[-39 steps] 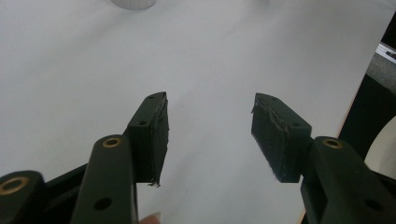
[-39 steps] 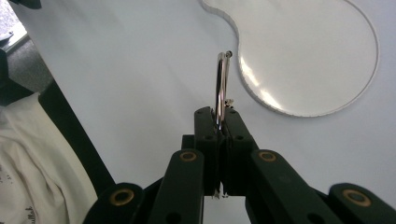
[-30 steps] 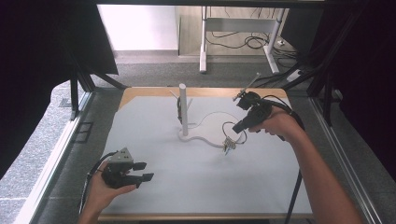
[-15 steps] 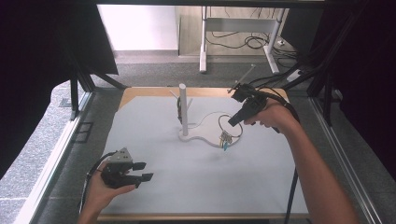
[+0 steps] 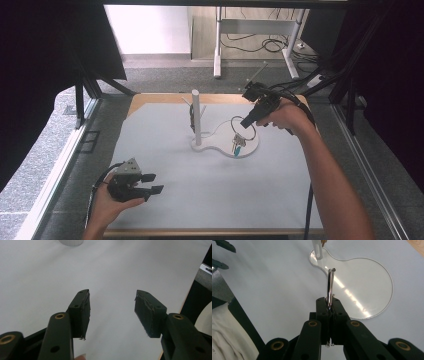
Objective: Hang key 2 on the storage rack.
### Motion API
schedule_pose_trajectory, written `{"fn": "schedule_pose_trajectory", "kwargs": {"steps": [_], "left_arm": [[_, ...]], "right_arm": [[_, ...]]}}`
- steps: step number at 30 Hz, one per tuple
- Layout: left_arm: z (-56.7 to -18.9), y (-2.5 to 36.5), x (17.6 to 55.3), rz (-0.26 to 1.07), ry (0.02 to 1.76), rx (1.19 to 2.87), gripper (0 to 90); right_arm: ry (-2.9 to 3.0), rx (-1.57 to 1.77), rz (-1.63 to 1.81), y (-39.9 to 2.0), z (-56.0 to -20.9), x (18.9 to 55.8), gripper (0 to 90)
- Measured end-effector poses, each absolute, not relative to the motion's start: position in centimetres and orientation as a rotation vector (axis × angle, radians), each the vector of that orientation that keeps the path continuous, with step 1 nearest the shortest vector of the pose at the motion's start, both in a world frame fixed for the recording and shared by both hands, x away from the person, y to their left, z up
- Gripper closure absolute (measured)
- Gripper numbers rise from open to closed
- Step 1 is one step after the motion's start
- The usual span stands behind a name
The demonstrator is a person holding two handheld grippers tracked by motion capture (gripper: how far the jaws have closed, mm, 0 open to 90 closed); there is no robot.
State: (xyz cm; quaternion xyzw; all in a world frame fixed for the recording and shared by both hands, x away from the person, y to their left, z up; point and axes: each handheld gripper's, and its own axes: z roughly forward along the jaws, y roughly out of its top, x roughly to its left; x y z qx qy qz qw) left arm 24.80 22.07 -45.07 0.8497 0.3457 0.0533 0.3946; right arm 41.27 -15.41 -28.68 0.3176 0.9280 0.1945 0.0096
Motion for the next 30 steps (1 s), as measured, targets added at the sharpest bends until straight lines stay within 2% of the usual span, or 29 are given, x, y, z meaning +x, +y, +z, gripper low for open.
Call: {"fn": "schedule_pose_trajectory", "kwargs": {"steps": [30], "left_arm": [[-44.7, 22.5, 24.6, 0.134, 0.869, 2.135, 46.6]], "right_arm": [[2.829, 1.037, 0.638, -13.2, -28.7, 44.3, 87.1]]}}
